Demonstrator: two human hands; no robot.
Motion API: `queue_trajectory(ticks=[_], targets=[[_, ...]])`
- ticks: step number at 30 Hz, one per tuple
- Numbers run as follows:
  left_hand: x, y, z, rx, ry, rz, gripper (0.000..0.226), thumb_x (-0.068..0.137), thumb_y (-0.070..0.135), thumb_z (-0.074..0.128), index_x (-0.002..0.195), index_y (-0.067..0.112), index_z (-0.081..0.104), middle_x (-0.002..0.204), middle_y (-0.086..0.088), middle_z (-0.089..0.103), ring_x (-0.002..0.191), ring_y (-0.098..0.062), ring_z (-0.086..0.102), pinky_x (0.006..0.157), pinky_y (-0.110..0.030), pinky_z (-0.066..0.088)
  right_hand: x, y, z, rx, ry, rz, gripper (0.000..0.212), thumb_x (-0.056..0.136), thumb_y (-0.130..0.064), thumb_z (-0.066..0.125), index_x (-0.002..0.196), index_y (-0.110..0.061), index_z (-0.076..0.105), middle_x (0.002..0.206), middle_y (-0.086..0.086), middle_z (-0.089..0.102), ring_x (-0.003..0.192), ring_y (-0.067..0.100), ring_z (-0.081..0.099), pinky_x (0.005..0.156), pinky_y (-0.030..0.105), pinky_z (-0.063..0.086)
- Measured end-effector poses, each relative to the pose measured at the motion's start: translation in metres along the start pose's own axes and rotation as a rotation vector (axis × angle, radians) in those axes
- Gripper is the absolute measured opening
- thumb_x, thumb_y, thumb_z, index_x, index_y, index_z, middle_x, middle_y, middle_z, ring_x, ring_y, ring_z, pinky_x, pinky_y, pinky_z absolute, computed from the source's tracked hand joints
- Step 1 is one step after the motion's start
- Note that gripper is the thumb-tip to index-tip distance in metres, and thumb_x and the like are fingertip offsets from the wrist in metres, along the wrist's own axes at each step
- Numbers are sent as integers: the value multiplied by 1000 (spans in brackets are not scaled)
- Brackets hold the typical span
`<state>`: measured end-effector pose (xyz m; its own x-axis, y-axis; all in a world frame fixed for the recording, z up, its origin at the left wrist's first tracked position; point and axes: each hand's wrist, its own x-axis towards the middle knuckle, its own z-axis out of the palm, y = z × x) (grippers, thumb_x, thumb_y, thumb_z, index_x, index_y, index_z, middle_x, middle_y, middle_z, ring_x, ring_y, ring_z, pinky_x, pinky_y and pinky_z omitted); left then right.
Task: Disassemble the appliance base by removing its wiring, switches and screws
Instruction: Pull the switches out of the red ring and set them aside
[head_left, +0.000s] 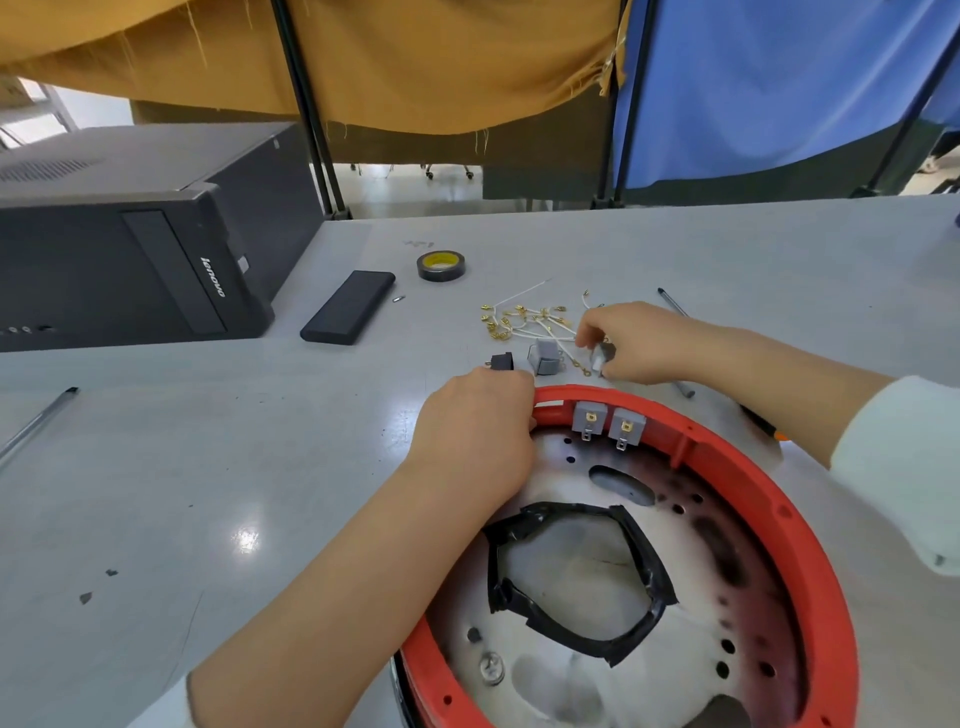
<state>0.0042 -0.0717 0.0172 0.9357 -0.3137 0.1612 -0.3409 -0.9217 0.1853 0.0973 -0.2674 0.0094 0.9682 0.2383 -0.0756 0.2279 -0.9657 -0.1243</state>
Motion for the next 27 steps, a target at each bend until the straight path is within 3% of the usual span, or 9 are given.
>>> queue_trajectory(ticks=[6, 10, 12, 15, 20, 23, 27], targets=[[2, 0, -1, 4, -8, -23, 15, 92, 22, 49, 81, 22, 39, 97, -9, 60, 73, -25, 41, 58, -30, 27, 9, 3, 7, -44, 35, 13, 42, 85, 3, 48, 124, -12, 51, 120, 9, 56, 108, 24, 51, 76, 26, 35], [2, -1, 0, 8, -13, -26, 15, 92, 23, 49, 81, 22, 39, 96, -8, 60, 73, -25, 41, 55, -30, 25, 5, 3, -1, 49, 92, 14, 39, 83, -5, 55, 120, -17, 54, 112, 4, 53, 89, 16, 48, 74, 26, 38], [3, -1, 0, 6, -16, -31, 16, 92, 24, 50, 80, 23, 39, 96, -8, 60, 73, -25, 42, 56, -31, 25, 1, -1, -4, 189, -13, -6, 38, 82, -12, 60, 119, -18, 55, 104, -3, 54, 83, 10, 52, 67, 22, 39], [3, 0, 0, 5, -20, -35, 15, 92, 25, 49, 81, 23, 39, 96, -7, 60, 75, -25, 42, 57, -30, 26, 0, -9, 0, 89, -169, -9, 41, 83, -22, 63, 123, -16, 56, 113, -2, 54, 99, 14, 54, 77, 22, 39], [3, 0, 0, 14, -14, -32, 14, 91, 24, 49, 80, 22, 41, 94, -7, 60, 73, -25, 42, 53, -30, 24, 8, -8, 4, 29, -91, 44, 43, 86, -17, 56, 128, -11, 53, 126, 9, 44, 110, 24, 52, 87, 26, 42], [3, 0, 0, 16, -10, -29, 14, 92, 24, 49, 80, 21, 41, 91, -6, 60, 72, -25, 43, 52, -30, 24, 16, -2, 4, -33, -64, 82, 39, 85, -9, 50, 124, -3, 55, 124, 15, 43, 111, 31, 49, 96, 38, 43], [3, -1, 2, 6, 1, -25, 13, 92, 24, 49, 80, 21, 43, 87, -5, 58, 72, -25, 44, 51, -31, 24, 20, 7, -3, 44, 4, 61, 45, 84, -8, 56, 128, -13, 51, 126, 10, 48, 110, 25, 50, 85, 26, 40]])
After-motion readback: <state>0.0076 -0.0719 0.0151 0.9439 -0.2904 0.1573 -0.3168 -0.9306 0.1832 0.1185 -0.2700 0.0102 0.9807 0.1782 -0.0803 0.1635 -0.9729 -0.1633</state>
